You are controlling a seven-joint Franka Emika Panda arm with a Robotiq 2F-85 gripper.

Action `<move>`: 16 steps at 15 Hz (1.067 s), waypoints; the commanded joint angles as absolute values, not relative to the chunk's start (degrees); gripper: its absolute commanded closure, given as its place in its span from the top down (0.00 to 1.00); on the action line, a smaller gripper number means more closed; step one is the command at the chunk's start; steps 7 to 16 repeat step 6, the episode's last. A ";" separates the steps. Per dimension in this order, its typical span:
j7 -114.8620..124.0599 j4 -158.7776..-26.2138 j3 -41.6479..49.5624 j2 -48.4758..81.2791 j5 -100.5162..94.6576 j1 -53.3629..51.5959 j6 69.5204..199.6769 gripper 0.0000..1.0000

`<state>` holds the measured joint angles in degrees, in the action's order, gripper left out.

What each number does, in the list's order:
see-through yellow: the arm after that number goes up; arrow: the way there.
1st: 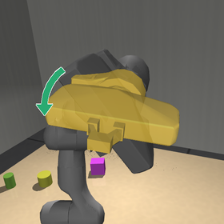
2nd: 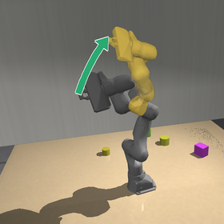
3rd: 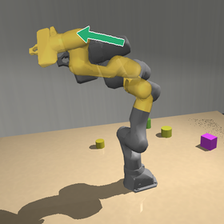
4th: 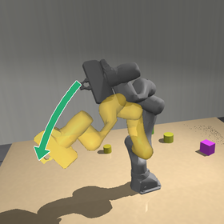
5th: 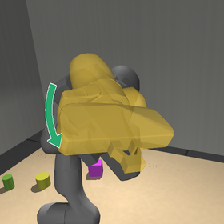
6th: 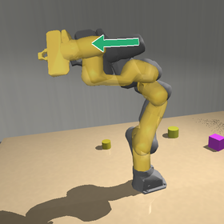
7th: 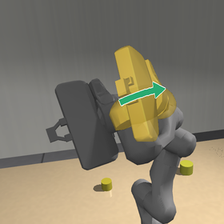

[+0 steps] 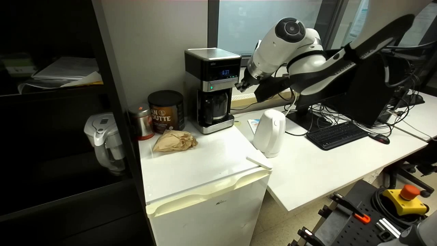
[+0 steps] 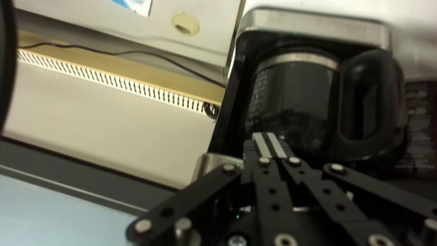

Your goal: Press a button on the coffee maker

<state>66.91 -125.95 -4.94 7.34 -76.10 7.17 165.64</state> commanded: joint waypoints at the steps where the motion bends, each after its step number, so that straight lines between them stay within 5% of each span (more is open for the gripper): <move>1: 51.72 -137.13 -2.67 -0.46 -62.47 5.81 166.89 0.00; 6: 39.20 -147.26 -3.94 -9.74 -51.05 6.59 166.34 0.00; 16: 39.20 -147.26 -3.94 -9.74 -51.05 6.59 166.34 0.00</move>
